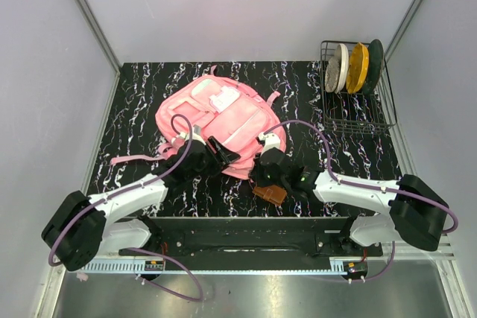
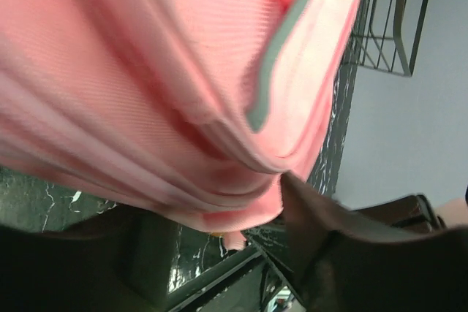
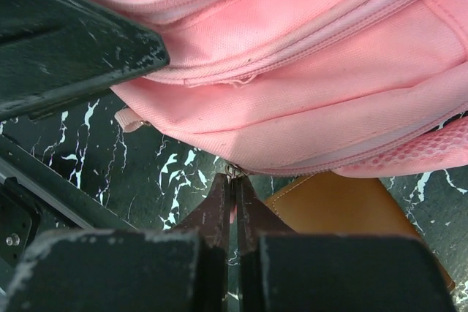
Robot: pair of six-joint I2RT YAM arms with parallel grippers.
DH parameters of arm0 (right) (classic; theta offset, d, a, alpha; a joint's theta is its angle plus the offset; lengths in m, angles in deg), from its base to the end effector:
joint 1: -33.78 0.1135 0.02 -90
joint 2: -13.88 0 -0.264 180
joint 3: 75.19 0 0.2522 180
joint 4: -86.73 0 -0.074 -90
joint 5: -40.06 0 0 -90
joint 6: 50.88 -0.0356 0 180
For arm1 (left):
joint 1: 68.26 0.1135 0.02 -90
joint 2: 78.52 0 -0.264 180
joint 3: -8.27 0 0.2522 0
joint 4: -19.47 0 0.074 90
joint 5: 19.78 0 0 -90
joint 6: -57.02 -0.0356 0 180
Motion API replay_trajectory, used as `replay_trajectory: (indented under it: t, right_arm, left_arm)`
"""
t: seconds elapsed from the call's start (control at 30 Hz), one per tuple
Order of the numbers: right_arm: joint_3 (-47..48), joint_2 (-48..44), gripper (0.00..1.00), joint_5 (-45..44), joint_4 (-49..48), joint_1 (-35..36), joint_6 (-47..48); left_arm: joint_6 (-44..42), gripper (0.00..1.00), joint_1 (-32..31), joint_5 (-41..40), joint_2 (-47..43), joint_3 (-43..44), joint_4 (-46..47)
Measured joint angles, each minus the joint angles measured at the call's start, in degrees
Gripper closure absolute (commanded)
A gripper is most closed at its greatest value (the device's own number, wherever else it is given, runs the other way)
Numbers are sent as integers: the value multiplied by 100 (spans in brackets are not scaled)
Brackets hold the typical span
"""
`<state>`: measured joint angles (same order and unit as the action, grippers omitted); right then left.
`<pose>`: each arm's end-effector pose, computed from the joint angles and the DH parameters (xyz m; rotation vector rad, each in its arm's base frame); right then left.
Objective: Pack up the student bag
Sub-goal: Zip the student bag at the center of the board.
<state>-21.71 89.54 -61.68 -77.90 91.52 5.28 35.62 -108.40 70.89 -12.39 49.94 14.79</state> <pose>0.1526 0.2282 0.2077 -0.3602 2.2614 0.6436 0.1820 -0.1540 0.1971 -0.5575 2.2306 -1.1055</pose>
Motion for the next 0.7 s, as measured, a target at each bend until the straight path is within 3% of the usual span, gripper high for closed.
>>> replay_trajectory:
  t: [0.03,0.07,0.17,0.47,0.7]
  right_arm:
    - [0,0,100,-2,4,4,0]
    - [0,0,100,-4,9,9,4]
    - [0,0,100,-15,33,15,13]
    - [0,-160,100,-61,-24,136,127]
    - [0,-243,100,9,-262,164,210]
  left_arm:
    - [55,60,0,-2,22,0,-2]
    - [39,79,2,-9,39,0,-17]
    - [55,100,13,-26,33,9,-63]
    - [-243,100,201,-195,-1023,74,-1366]
    - [-599,100,1268,251,-2177,-39,-2479]
